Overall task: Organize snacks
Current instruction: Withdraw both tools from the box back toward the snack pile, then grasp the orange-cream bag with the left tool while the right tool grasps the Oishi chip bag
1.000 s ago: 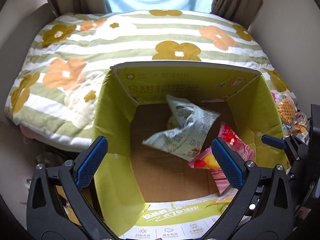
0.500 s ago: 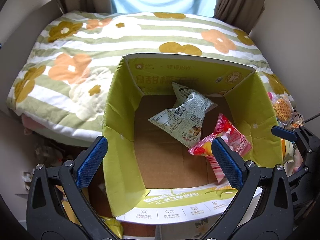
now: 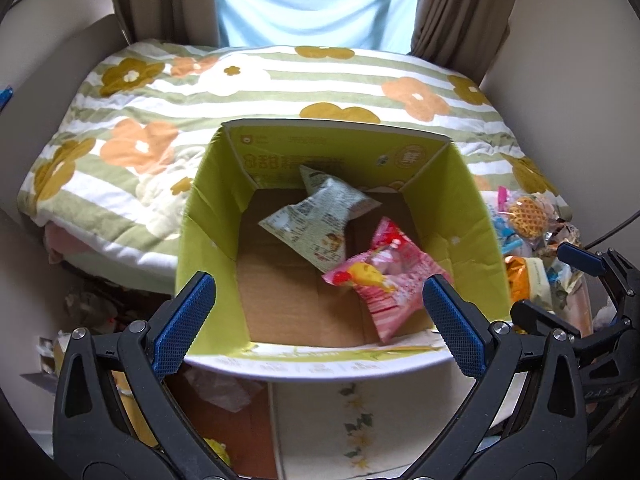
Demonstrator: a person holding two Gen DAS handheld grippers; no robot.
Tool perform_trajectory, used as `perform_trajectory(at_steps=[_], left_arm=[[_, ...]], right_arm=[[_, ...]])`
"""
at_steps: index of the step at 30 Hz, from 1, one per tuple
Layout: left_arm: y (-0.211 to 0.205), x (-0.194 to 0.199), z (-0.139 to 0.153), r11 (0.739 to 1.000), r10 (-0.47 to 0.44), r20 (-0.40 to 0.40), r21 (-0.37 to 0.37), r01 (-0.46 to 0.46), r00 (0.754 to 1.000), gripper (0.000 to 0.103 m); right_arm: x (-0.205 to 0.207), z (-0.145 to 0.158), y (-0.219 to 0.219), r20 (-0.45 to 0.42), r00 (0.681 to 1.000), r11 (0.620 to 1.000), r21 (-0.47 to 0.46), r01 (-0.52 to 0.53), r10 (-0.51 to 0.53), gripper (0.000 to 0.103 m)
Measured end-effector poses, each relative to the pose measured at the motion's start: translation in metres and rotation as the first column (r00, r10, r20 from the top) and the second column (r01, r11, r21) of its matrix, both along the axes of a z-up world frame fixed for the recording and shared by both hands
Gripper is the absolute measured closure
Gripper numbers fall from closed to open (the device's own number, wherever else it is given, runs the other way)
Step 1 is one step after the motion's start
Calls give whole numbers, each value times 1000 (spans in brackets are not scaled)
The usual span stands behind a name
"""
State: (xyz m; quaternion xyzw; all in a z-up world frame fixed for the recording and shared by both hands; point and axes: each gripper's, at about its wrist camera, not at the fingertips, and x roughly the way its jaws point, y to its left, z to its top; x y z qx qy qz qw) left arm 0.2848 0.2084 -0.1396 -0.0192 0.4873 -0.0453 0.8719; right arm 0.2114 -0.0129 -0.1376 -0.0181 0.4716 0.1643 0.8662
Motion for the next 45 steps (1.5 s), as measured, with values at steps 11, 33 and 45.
perform_trajectory(at_steps=[11,33,45], left_arm=[[-103,-64,23,999,26,63,-27,-25,998,0],[-286,-42,-45,989,-133,-113,-85,124,985,0],[-326,25,-135,977,-213,-319,-69,201,923,1]], right_arm=[[-53,27,-109,97,992,997,3,78,-78,0],[-53,-7,-278,29,965,965,43,258,-259,0],[-10,-65,-296,-131,924,930,22,366,-360,0]])
